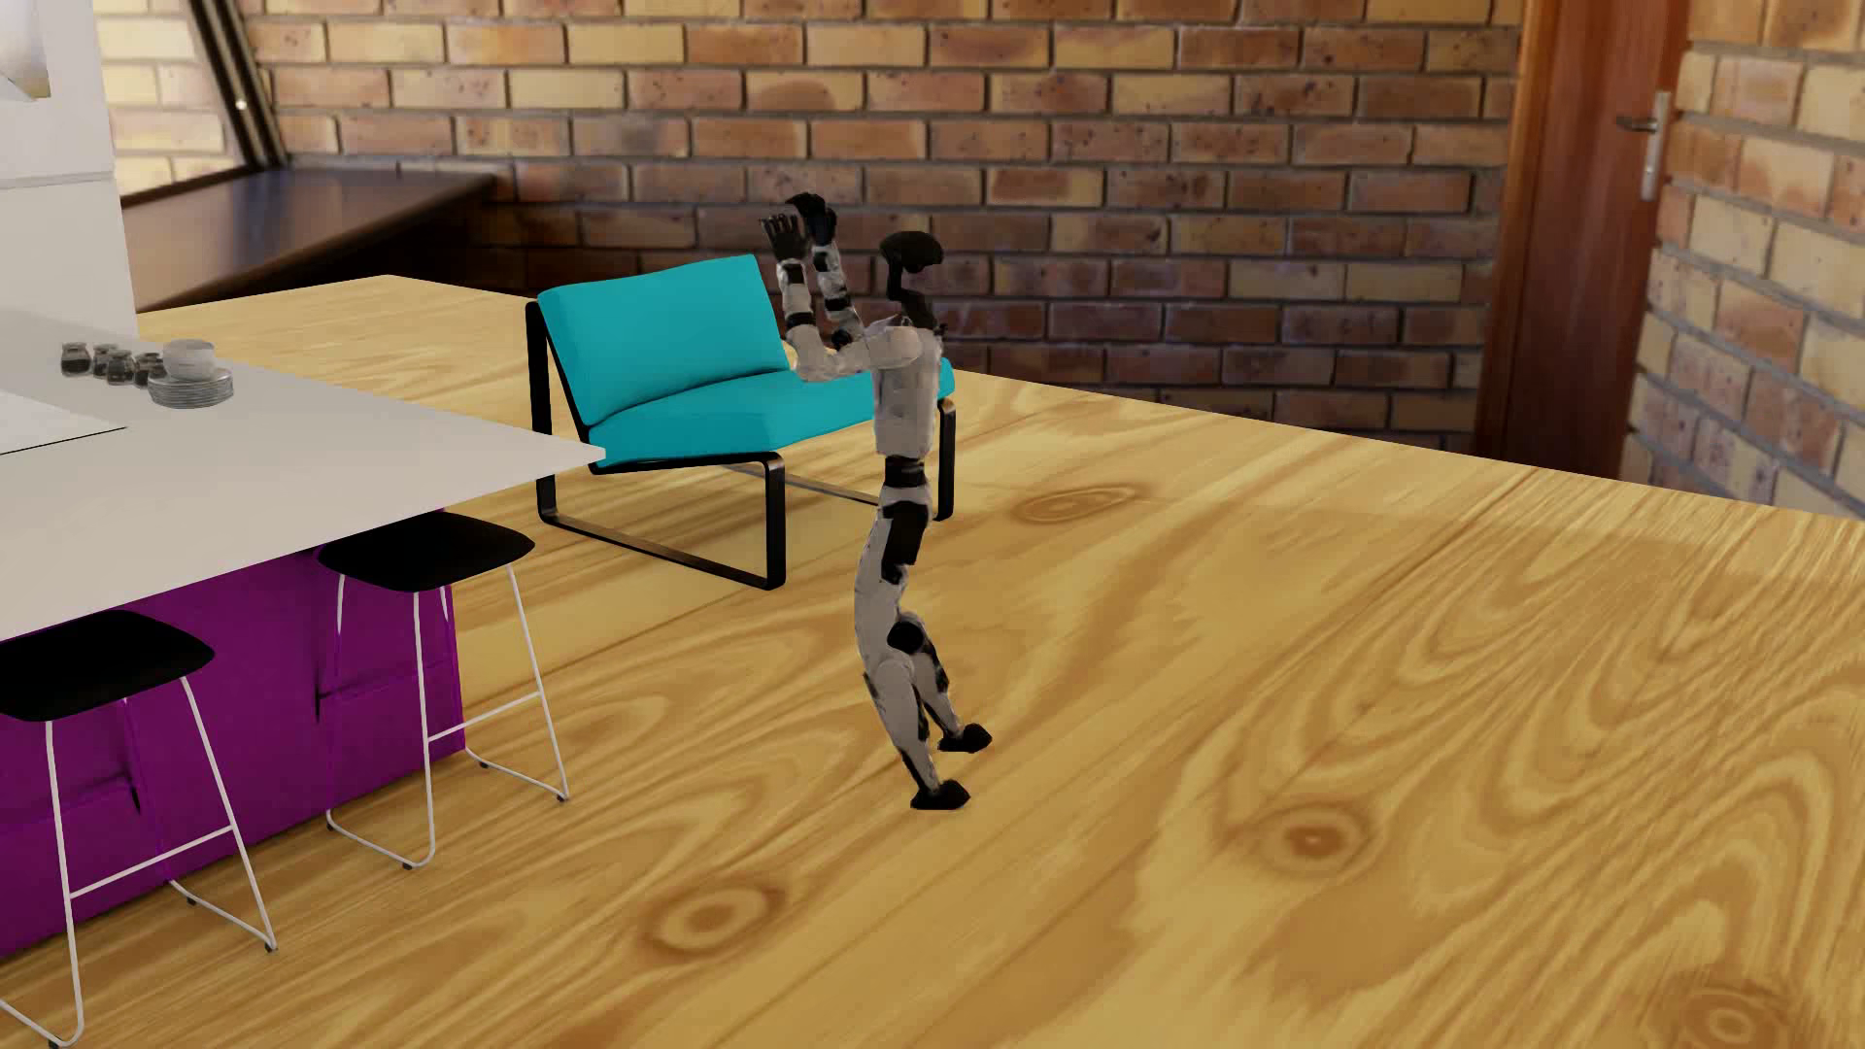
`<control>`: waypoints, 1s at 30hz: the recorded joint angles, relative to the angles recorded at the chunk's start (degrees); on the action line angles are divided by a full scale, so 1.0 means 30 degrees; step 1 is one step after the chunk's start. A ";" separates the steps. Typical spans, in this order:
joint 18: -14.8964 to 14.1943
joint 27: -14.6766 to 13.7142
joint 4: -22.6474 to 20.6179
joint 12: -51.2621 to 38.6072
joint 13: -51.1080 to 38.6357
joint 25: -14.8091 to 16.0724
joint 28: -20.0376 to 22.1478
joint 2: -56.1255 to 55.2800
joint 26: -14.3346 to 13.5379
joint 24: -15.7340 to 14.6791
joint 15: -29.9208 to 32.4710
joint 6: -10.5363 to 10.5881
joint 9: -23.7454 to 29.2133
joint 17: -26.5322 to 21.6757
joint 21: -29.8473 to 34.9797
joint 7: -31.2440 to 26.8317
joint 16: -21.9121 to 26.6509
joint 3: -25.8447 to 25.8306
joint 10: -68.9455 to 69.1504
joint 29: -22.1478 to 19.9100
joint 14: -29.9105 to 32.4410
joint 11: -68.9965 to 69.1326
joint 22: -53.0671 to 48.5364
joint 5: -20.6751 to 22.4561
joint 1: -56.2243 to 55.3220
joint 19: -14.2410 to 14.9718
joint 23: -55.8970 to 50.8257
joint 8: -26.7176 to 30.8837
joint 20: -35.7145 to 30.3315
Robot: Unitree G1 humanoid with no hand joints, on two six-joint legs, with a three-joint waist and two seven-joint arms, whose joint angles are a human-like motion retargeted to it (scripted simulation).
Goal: Remain stationary
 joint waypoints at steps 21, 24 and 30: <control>0.0000 0.0000 0.0184 0.1919 0.3250 0.0000 0.0000 0.0012 0.0000 0.0000 0.0072 0.0120 -0.0021 -0.0707 0.0963 0.0000 0.0160 -0.0060 -0.0130 0.0000 -0.0529 -0.0149 -0.0175 0.0222 0.0025 0.0000 0.0943 0.0000 -0.0998; 0.0000 0.0000 0.0184 0.6247 0.7966 0.0000 0.0000 0.0051 0.0000 0.0000 -0.0053 -0.0050 -0.0343 -0.1180 0.5283 0.0000 0.0444 -0.0125 -0.0118 0.0000 -0.0622 -0.0096 -0.0352 0.0190 0.0097 0.0000 0.3053 0.0000 -0.5167; 0.0000 0.0000 0.0378 1.7357 1.6001 0.0000 0.0000 -0.0109 0.0000 0.0000 -0.0517 -0.0713 -0.0002 0.1470 1.7503 0.0000 -0.2017 -0.0086 -0.0008 0.0000 -0.0547 0.0085 1.0687 0.0380 0.0179 0.0000 1.3995 0.0000 -1.3665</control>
